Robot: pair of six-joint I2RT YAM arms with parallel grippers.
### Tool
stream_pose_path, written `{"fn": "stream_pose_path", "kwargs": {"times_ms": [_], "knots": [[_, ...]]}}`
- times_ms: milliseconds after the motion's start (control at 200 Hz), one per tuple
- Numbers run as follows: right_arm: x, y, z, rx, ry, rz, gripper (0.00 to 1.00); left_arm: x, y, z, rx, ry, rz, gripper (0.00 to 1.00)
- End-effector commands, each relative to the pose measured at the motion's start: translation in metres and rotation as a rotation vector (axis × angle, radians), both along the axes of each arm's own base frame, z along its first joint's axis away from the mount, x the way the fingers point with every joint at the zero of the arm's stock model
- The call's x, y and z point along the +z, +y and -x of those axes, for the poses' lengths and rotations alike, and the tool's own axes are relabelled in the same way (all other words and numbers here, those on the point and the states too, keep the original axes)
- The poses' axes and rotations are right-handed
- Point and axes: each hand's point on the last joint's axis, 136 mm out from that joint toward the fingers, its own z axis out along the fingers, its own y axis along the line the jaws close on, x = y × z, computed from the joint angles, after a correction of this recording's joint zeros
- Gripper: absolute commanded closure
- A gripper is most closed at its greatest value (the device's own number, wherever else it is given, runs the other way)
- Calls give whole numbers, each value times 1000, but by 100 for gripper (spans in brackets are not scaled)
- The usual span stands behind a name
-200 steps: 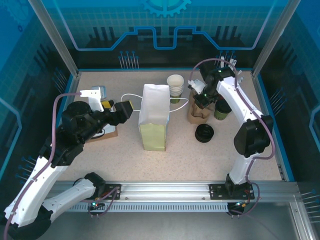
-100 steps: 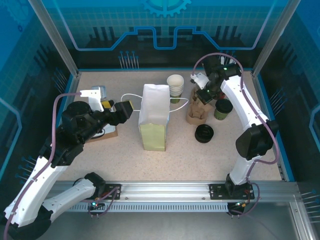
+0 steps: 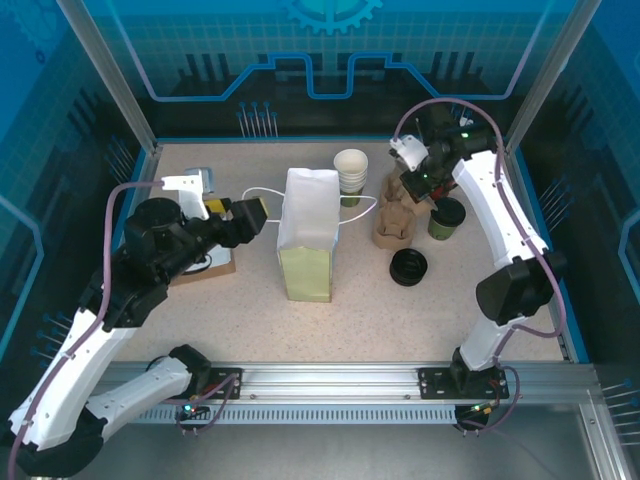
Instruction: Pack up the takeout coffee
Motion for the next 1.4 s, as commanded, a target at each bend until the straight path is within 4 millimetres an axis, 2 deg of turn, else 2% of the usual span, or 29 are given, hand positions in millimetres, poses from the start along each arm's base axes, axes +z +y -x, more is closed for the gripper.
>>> {"fn": "stream_pose_path", "kwargs": {"times_ms": [0,190,360,565,775,981,1211,1396], "knots": [[30,-6,7,-8,-77,-38,100,9,-15,1,-59,42,63,12],[41,-14,7,-40,-128,-61,100,8,-34,-12,-91,116,129,15],[37,-26,3,-84,-121,-54,100,3,-40,-19,-92,145,134,16],[39,-21,9,-61,-130,-101,100,4,-45,-22,-97,162,168,16],[70,-13,22,-44,-258,-193,100,17,-69,-32,-128,231,276,18],[98,-4,45,-6,-399,-279,100,31,-107,-55,-147,280,380,23],[113,2,69,55,-552,-284,100,51,-167,-88,-206,331,467,33],[118,6,83,92,-621,-262,100,39,-226,-95,-278,418,443,38]]}}
